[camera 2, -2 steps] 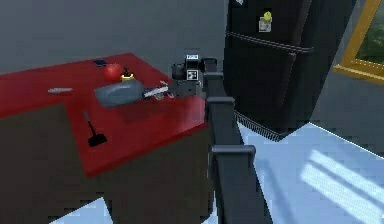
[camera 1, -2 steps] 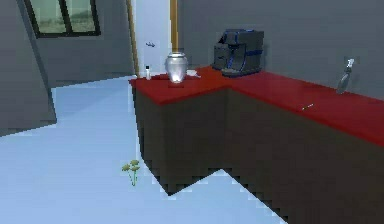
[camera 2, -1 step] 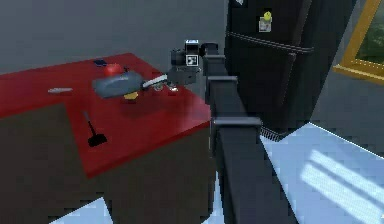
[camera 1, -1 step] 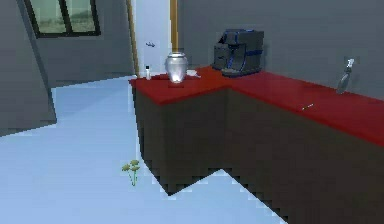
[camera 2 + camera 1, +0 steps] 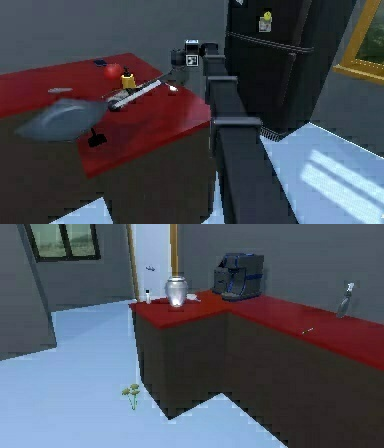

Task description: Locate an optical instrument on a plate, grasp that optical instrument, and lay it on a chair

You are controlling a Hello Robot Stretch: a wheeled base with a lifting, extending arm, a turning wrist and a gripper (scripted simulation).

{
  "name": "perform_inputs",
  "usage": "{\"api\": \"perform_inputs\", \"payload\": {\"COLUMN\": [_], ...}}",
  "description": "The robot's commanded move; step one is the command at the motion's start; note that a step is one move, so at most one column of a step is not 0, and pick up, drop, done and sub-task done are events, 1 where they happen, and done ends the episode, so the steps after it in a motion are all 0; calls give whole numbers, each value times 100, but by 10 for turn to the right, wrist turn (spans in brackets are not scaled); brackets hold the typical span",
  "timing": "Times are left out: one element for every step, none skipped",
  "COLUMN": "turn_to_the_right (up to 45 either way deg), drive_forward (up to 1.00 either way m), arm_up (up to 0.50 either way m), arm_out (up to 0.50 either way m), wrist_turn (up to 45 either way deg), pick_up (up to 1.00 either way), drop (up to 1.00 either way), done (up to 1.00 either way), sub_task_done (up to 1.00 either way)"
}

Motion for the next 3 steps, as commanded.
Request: {"api": "perform_inputs", "payload": {"turn_to_the_right": [0, 0, 0], "drive_forward": [0, 0, 0], "arm_up": [0, 0, 0], "arm_out": [0, 0, -42], "wrist_turn": [-450, -90, 0], "pick_up": [0, 0, 0], "drop": [0, 0, 0], "done": [0, 0, 0], "sub_task_done": [0, 0, 0]}}
